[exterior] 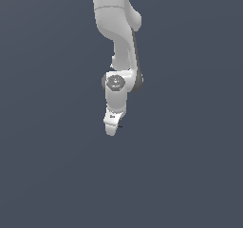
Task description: Pick up the object and move it to a goal position.
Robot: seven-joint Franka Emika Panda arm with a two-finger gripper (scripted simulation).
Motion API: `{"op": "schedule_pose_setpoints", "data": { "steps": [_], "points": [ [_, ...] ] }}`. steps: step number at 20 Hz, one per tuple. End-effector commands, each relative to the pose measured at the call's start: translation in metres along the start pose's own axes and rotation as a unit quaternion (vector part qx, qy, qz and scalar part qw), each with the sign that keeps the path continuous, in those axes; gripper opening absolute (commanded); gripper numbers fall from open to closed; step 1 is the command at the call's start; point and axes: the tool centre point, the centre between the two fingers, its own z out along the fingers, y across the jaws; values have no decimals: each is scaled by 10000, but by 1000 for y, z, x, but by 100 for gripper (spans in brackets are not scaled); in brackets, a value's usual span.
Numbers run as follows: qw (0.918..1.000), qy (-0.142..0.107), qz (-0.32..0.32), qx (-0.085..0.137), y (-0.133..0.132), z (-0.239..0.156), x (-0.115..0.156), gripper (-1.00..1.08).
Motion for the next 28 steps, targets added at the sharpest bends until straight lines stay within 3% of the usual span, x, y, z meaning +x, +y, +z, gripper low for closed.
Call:
{"op": "schedule_pose_setpoints", "data": {
  "steps": [1,28],
  "points": [
    [10000,4,0,-5,7,-10,0,-100],
    [10000,11,-1,2,136,-197,-2,-100]
  ]
}}
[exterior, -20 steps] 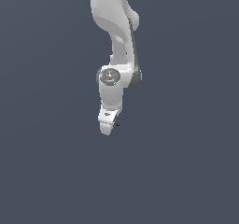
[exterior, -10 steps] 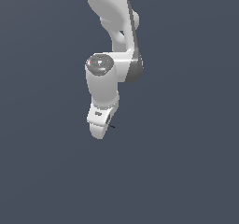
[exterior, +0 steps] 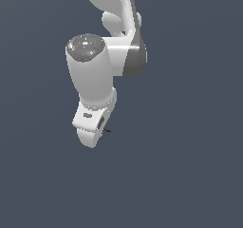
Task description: Pick up the object and move it to a goal position.
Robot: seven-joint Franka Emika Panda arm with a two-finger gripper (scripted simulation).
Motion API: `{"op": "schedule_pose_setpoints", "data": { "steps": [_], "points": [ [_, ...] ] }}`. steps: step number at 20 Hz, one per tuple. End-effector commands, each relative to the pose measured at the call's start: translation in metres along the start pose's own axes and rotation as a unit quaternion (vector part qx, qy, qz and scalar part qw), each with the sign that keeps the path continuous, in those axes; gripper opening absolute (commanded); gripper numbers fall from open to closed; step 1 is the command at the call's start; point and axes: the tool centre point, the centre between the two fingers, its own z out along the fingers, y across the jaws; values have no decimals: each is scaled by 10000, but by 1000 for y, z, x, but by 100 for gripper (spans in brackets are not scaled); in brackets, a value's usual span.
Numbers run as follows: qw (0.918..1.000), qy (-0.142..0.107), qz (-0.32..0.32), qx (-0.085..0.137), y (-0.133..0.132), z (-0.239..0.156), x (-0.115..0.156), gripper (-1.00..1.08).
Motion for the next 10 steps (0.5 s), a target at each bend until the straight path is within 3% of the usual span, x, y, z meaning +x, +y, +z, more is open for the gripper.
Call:
{"op": "schedule_pose_setpoints", "data": {
  "steps": [1,10],
  "points": [
    [10000,-1,0,2,10,-14,0,-100],
    [10000,-8,2,1,35,-46,0,-100]
  ]
}}
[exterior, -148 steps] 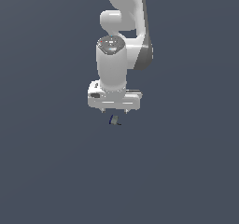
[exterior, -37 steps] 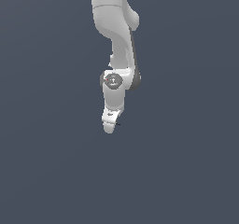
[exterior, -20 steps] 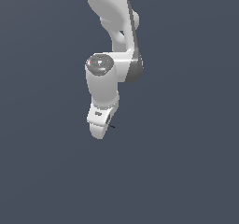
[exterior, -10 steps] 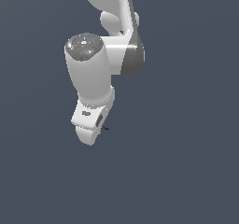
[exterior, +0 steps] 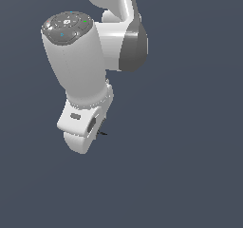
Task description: Pick up the object and move it to a goal position.
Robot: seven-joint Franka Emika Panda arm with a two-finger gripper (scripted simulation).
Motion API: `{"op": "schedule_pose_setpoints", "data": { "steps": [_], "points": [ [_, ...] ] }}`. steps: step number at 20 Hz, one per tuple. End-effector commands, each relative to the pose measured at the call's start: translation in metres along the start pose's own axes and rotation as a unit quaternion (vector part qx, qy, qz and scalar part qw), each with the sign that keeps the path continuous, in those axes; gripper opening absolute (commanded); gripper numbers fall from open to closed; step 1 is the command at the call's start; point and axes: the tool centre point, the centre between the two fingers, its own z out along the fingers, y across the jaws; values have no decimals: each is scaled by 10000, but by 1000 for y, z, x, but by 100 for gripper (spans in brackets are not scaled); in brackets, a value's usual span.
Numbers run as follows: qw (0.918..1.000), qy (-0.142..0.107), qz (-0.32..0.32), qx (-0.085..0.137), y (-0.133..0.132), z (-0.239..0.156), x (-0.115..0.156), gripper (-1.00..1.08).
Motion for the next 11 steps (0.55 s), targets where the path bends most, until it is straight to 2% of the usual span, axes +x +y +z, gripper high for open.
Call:
{"op": "schedule_pose_setpoints", "data": {
  "steps": [1,11],
  "points": [
    [10000,-1,0,0,5,-6,0,-100],
    [10000,-4,0,0,12,-15,0,-100]
  ]
}}
